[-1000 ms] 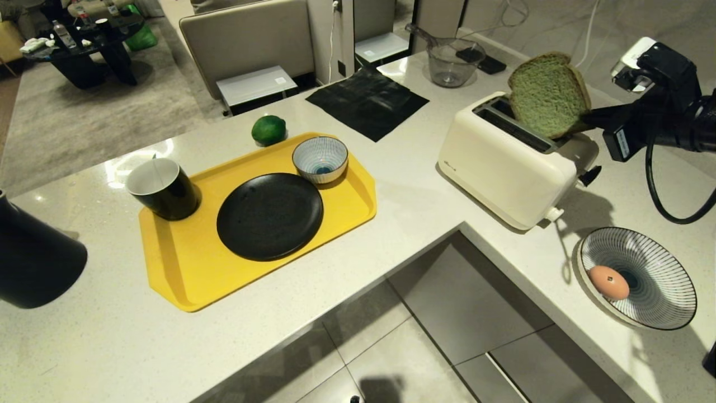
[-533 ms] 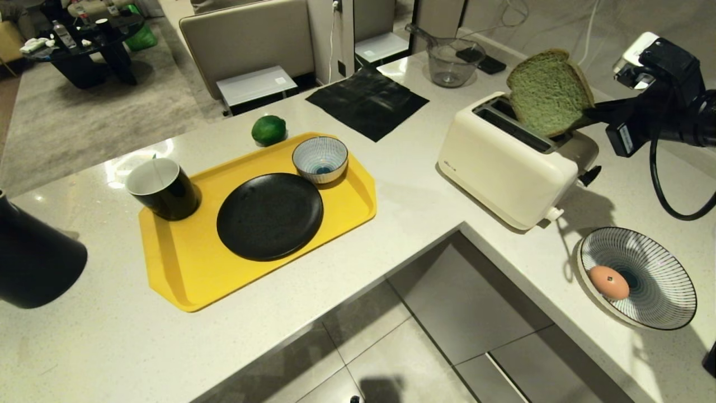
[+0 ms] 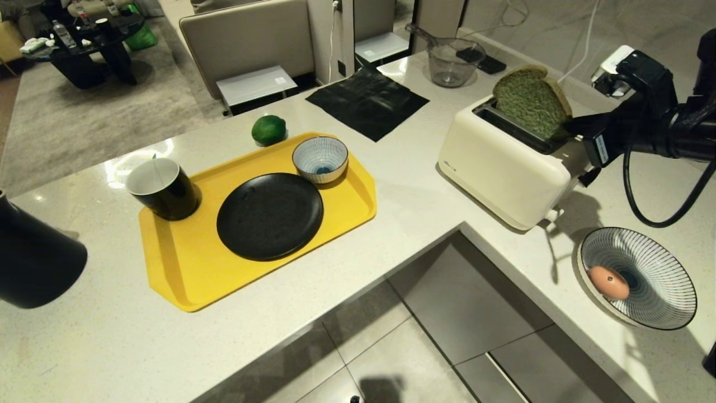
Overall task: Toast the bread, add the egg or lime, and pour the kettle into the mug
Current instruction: Put the bread slices in the toaster
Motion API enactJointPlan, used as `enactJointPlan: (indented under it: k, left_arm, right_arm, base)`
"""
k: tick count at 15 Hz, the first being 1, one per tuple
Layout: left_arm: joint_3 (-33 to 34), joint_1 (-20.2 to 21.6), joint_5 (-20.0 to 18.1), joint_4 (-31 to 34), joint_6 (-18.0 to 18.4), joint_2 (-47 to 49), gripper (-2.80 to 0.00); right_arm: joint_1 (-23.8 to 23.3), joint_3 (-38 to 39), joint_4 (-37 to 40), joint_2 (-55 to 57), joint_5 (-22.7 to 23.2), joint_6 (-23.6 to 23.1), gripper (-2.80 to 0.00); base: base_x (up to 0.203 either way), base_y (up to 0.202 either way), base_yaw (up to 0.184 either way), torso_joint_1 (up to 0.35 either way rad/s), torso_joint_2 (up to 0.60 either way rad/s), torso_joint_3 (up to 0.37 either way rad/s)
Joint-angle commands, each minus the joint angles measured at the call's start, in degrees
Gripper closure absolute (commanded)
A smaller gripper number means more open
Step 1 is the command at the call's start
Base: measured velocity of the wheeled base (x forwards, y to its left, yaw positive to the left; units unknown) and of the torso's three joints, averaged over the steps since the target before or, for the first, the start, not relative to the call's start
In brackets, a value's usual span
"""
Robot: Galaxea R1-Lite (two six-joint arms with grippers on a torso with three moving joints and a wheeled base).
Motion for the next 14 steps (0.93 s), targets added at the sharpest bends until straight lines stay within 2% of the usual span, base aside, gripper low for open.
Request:
enactJointPlan:
  k: [1,4,14]
  left_arm:
    - [0.00,0.01,0.02,-0.02,-0.01,-0.01,0.00]
    - [0.00,0.01,0.02,-0.02,-0.01,-0.01,0.00]
    - [0.00,0.01,0.02,-0.02,-0.01,-0.01,0.00]
  right_arm:
    - [1.85,-0.42,-2.60,1.59,-1.57,4.85,0.00]
    - [2.12,0.13,-8.05,3.64,-2.93,6.17,0.00]
    - [1.94,3.02,-7.75,2.32,-2.94,6.26,0.00]
  base:
    - [0.000,0.000,0.000,0.000,0.00,0.000]
    - [0.000,0.000,0.000,0.000,0.00,0.000]
    - [0.000,0.000,0.000,0.000,0.00,0.000]
